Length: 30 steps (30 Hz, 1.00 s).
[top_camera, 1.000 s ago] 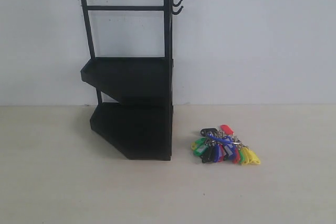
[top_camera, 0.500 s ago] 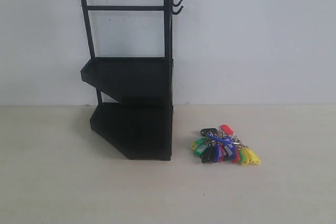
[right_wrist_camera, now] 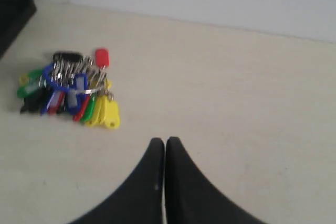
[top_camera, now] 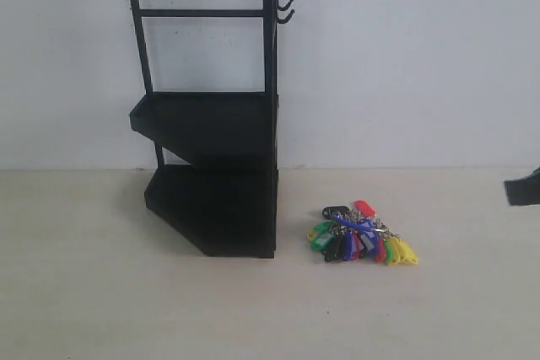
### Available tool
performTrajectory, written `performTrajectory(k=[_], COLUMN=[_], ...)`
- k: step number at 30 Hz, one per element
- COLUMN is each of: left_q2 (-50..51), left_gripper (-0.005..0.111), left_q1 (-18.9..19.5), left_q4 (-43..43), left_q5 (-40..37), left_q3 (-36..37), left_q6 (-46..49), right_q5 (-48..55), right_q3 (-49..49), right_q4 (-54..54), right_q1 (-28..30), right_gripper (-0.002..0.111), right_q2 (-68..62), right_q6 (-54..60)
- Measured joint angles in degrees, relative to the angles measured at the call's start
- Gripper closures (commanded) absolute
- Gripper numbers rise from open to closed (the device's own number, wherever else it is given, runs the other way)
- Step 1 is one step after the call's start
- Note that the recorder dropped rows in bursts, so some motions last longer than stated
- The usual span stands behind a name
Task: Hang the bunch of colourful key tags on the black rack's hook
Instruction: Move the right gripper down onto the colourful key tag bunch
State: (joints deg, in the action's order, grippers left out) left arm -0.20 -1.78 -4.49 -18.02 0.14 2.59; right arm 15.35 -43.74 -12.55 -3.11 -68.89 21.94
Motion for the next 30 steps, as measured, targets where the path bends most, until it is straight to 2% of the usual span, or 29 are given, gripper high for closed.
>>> performTrajectory(k=[7,9,10,14,16,25,30], left_q2=[0.0,0.0,0.0,0.0,0.0,0.0,0.0], left_gripper=[0.102,0.102,0.102,0.102,0.102,0.102,0.102], left_q1=[0.0,0.0,0.0,0.0,0.0,0.0,0.0], left_q4=[0.0,0.0,0.0,0.0,0.0,0.0,0.0], left_q5=[0.0,0.0,0.0,0.0,0.0,0.0,0.0], left_q3=[0.0,0.0,0.0,0.0,0.0,0.0,0.0], left_q6=[0.0,0.0,0.0,0.0,0.0,0.0,0.0], right_q5=[15.76,18.43,19.13,19.92,20.19,12.6,11.14], right_q3=[-17.88,-22.32,-24.49,-31.11,-33.49,-36.7,-36.7], right_q4=[0.1,0.1,0.22,2.5,4.83,12.11,12.21], right_q1=[-5.37,-7.03,-7.94,-11.09,-12.33,-17.77,-18.0], right_gripper=[0.108,0.104,0.101,0.066,0.054,0.054,0.054], right_q2=[-17.97,-22.17,-24.03,-29.44,-31.84,-42.23,-45.93], right_q6=[24.05,28.46,29.93,32.05,32.4,32.95,31.92])
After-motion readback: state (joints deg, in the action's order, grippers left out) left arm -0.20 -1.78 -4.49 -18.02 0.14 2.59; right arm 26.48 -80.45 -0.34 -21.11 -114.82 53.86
